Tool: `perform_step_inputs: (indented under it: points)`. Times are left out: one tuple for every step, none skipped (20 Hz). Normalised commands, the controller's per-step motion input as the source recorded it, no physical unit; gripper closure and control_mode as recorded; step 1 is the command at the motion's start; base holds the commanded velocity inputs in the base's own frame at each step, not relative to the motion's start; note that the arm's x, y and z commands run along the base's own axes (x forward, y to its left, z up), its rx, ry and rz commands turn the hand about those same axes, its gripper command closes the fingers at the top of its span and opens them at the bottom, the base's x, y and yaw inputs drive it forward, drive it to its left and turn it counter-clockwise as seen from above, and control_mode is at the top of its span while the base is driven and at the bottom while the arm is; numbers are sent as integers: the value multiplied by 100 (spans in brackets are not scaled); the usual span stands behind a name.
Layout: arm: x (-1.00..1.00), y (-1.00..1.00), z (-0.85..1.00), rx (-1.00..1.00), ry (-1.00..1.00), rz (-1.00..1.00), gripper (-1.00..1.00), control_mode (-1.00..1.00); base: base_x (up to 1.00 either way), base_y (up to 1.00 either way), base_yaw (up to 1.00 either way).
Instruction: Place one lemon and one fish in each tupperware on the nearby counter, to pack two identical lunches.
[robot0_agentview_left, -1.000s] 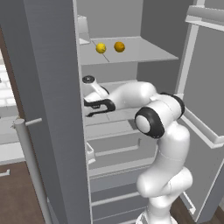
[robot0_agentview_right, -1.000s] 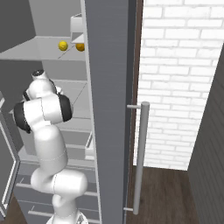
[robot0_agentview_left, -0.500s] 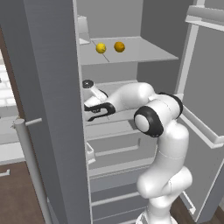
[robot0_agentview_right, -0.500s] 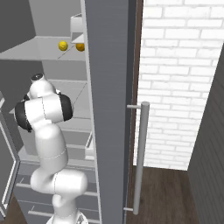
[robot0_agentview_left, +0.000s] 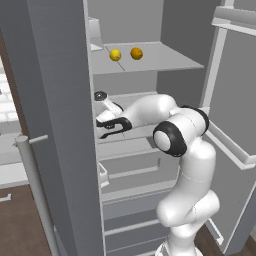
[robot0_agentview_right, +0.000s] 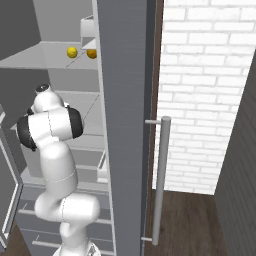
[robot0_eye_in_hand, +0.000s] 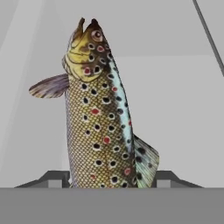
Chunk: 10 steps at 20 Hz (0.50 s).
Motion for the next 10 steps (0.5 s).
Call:
perform_step_inputs:
  points:
    - [0,0,0,0,0,0,100,-100,0,0,0]
    - [0,0,0,0,0,0,100,-100,0,0,0]
    - [0,0,0,0,0,0,100,-100,0,0,0]
    - [0,0,0,0,0,0,100,-100,0,0,0]
    - [-19,0,0,0,0,0,100,-100,0,0,0]
    - [-46,-16,0,0,0,0,100,-100,0,0,0]
    - [-64,-29,0,0,0,-1,100,-100,0,0,0]
    - [-82,-41,0,0,0,-3,100,-100,0,0,0]
    - [-89,-49,0,1,0,-3,100,-100,0,0,0]
    - [-99,-56,0,3,0,-5,100,-100,0,0,0]
